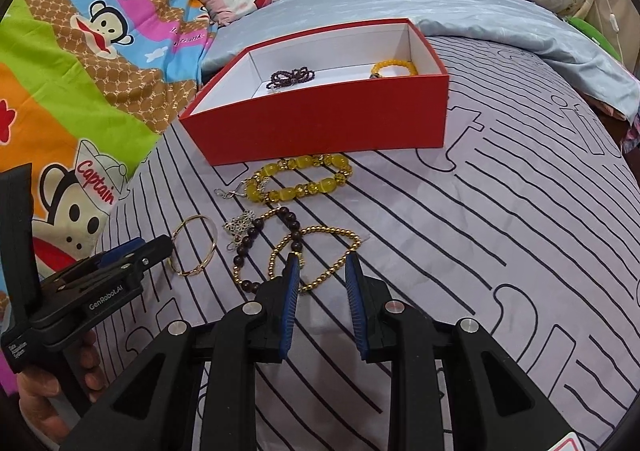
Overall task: Organize jewelry
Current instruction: 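Move both open tools back to the remaining bracelets, then grasp the gold bangle with the left tool while the right tool grasps the large yellow bead bracelet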
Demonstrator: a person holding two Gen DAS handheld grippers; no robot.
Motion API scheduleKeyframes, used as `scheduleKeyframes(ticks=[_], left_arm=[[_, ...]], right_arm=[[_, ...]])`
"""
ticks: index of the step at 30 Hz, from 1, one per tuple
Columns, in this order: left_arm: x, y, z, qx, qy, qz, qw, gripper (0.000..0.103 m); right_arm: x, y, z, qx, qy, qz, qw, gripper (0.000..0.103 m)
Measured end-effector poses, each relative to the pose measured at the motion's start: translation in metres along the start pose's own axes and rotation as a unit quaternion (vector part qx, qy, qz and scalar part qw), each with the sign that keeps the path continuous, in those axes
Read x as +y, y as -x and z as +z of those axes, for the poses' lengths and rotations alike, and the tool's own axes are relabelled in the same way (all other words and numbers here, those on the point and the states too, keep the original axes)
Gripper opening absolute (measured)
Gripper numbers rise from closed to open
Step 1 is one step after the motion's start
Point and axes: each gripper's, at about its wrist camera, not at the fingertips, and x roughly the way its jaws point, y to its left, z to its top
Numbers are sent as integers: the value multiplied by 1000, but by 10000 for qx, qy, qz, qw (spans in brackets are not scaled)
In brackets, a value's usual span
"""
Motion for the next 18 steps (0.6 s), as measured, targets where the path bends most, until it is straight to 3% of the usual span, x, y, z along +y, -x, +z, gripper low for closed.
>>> scheduleKeyframes(ticks=[15, 18], left_arm=[[-17, -11, 5, -27, -251, -158, 9996, 43], [-20, -13, 5, -42, -329, -170, 9993, 32]], right_arm=[[1, -12, 13, 6, 18, -7, 10000, 24], [-3, -17, 22, -14, 5, -7, 10000, 24]])
